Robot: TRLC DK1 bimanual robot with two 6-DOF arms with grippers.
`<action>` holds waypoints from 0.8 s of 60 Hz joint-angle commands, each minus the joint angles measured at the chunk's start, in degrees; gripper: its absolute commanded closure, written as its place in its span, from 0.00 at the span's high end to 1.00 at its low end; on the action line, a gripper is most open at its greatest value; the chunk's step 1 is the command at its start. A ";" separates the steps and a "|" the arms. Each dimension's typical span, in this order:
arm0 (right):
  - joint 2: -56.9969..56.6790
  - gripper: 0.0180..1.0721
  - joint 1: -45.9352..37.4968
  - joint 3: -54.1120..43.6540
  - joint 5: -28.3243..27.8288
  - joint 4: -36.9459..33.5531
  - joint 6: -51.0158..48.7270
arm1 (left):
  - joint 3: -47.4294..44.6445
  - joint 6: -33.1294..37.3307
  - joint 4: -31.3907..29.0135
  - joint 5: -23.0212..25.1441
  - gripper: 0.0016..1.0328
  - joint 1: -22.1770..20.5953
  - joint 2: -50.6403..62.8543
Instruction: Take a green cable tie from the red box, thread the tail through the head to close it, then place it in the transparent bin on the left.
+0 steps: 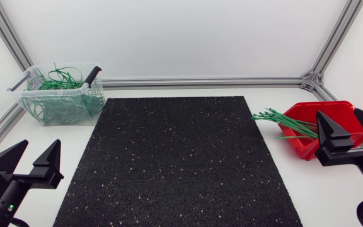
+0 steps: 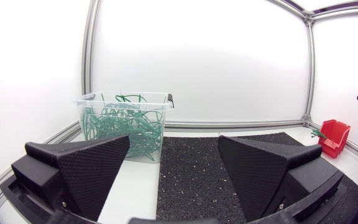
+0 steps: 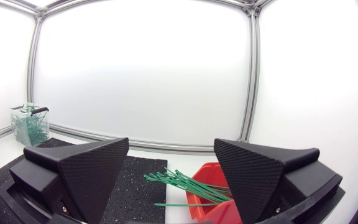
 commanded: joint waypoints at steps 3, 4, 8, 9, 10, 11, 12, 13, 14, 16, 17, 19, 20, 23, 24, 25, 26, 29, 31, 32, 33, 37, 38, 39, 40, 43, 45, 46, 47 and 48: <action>6.63 0.95 -0.09 6.24 0.83 -2.09 -0.23 | -2.26 -0.58 -1.09 0.19 0.96 -0.08 -0.30; 7.51 0.95 -0.09 7.12 0.83 -2.36 -0.23 | -2.26 -0.66 -1.09 0.19 0.96 0.00 -0.30; 10.76 0.95 -0.09 10.29 0.92 -3.85 -0.14 | -2.26 -0.58 -1.09 0.19 0.96 0.00 -0.30; 12.08 0.95 -0.09 11.43 0.83 -4.47 -0.14 | -2.26 -0.58 -1.09 0.19 0.96 0.00 -0.30; 13.22 0.95 -0.09 12.57 0.65 -5.17 -0.14 | -2.26 -0.58 -1.09 0.19 0.96 0.00 -0.30; 14.18 0.95 -0.09 13.27 0.39 -5.61 -0.14 | -2.26 -0.66 -1.09 0.19 0.96 0.00 -0.30; 15.24 0.95 -0.09 14.33 0.12 -6.14 -0.14 | -2.26 -0.58 -1.09 0.19 0.96 0.09 -0.30; 16.29 0.95 -0.01 15.12 -0.05 -6.66 -0.14 | -2.26 -0.58 -1.09 0.19 0.96 0.00 -0.30; 17.09 0.94 -0.01 15.91 -0.23 -7.01 -0.14 | -2.26 -0.66 -1.09 0.19 0.96 0.00 -0.30; 18.14 0.92 -0.09 17.05 -0.40 -7.72 -0.14 | -2.26 -0.58 -1.09 0.19 0.96 0.00 -0.30; 19.19 0.92 -0.18 18.37 -0.67 -8.68 -0.23 | -2.26 -0.58 -1.09 0.19 0.96 0.00 -0.30; 21.04 0.92 -0.27 20.22 -1.19 -9.92 -0.32 | -2.26 -0.66 -1.09 0.19 0.96 -0.08 -0.30; 21.39 0.92 -0.27 20.39 -1.37 -10.00 -0.32 | -2.26 -0.66 -1.09 0.19 0.96 -0.08 -0.30; 24.91 0.92 -0.62 23.82 -2.86 -12.82 -0.67 | -2.26 -0.66 -1.09 0.19 0.96 -0.08 -0.30; 25.87 0.92 -0.88 24.70 -3.22 -13.69 -0.85 | -2.26 -0.66 -1.09 0.19 0.96 -0.08 -0.30; 27.10 0.92 -1.24 25.84 -3.83 -14.66 -1.11 | -2.26 -0.66 -1.09 0.19 0.96 -0.08 -0.30; 27.98 0.92 -1.68 26.63 -4.18 -15.19 -1.20 | -2.26 -0.66 -1.09 0.19 0.96 -0.08 -0.30; 30.71 0.92 -2.91 29.09 -5.15 -16.77 -1.81 | -2.26 -0.66 -1.09 0.19 0.96 0.00 -0.30; 32.29 0.92 -3.78 30.59 -6.12 -18.09 -2.25 | -2.26 -0.66 -1.09 0.19 0.96 0.09 -0.30; 33.87 0.92 -4.49 32.08 -7.26 -19.85 -2.69 | -2.26 -0.58 -1.09 0.19 0.96 0.09 -0.30; 34.40 0.92 -4.75 32.70 -7.61 -20.55 -2.87 | -2.26 -0.66 -1.09 0.19 0.96 0.09 -0.30; 40.29 0.92 -7.30 38.06 -10.86 -26.53 -5.59 | -2.26 -0.66 -1.09 0.19 0.96 0.00 -0.30; 41.34 0.92 -7.83 38.94 -11.65 -27.58 -7.00 | -2.26 -0.58 -1.09 0.19 0.96 0.00 -0.30; 42.57 0.92 -8.27 39.90 -12.88 -28.81 -8.58 | -2.26 -0.58 -1.09 0.19 0.96 0.00 -0.30; 43.45 0.92 -8.79 40.87 -14.03 -30.22 -10.60 | -2.26 -0.58 -1.09 0.19 0.96 0.00 -0.30; 46.26 0.92 -10.38 43.16 -16.84 -33.12 -15.00 | -2.26 -0.58 -1.09 0.19 0.96 0.00 -0.30; 48.29 0.92 -11.08 44.65 -17.72 -34.79 -15.35 | -2.26 -0.58 -1.09 0.19 0.96 0.00 -0.30; 49.34 0.92 -11.08 45.27 -17.72 -35.49 -16.05 | -2.26 -0.58 -1.09 0.19 0.96 0.00 -0.30; 50.31 0.92 -11.08 45.97 -17.81 -36.55 -17.02 | -2.26 -0.58 -1.09 0.19 0.96 -0.08 -0.30; 51.36 0.92 -10.99 46.50 -17.81 -37.51 -17.90 | -2.26 -0.66 -1.09 0.19 0.96 -0.17 -0.30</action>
